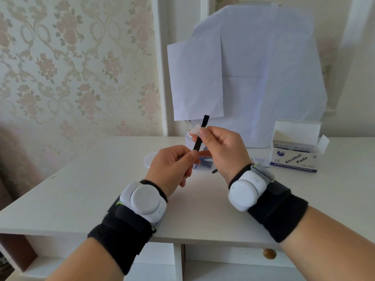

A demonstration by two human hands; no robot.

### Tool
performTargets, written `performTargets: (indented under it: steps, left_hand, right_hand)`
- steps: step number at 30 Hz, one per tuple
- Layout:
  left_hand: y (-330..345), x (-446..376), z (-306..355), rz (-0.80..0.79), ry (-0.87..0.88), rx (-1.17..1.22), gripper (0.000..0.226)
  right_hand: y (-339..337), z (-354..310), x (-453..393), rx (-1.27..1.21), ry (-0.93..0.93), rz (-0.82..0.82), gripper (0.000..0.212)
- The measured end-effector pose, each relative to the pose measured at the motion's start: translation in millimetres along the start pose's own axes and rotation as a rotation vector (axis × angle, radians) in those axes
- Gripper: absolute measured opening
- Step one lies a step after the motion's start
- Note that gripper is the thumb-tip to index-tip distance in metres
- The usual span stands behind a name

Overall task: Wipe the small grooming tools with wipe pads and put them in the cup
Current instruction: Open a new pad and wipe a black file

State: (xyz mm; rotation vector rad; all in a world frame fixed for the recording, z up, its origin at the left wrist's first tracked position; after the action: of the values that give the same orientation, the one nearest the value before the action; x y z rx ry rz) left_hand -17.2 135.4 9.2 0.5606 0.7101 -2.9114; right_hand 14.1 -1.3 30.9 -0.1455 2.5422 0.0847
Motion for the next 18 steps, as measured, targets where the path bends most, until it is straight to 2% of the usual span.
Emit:
performTargets:
  steps: [5, 11, 18]
  left_hand:
    - [4, -1, -1, -0.042, 0.0, -0.009, 0.027]
    - [5, -1, -1, -0.061, -0.004, -0.029, 0.027]
    - [7, -1, -3, -0.082, -0.03, -0.036, 0.027]
  right_hand:
    - [-7, 0, -3, 0.074, -0.057, 0.06, 0.023]
    - [-17, 0, -5, 0.097, -0.037, 0.202, 0.017]
    - [-20, -6, -3, 0.022, -0.111, 0.259, 0.012]
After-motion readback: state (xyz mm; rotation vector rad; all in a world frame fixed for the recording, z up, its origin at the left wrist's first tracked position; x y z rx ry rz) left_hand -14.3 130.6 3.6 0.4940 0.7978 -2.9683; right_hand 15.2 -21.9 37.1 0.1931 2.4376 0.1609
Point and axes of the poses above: each hand's wrist, its own x-axis away from the middle knuckle, its own y-axis out of the palm, z = x × y, the point moved 6 cm from there along -x, towards the middle knuckle, and after that the axes turned 10 degrees about -x, right-handed, at the moved point
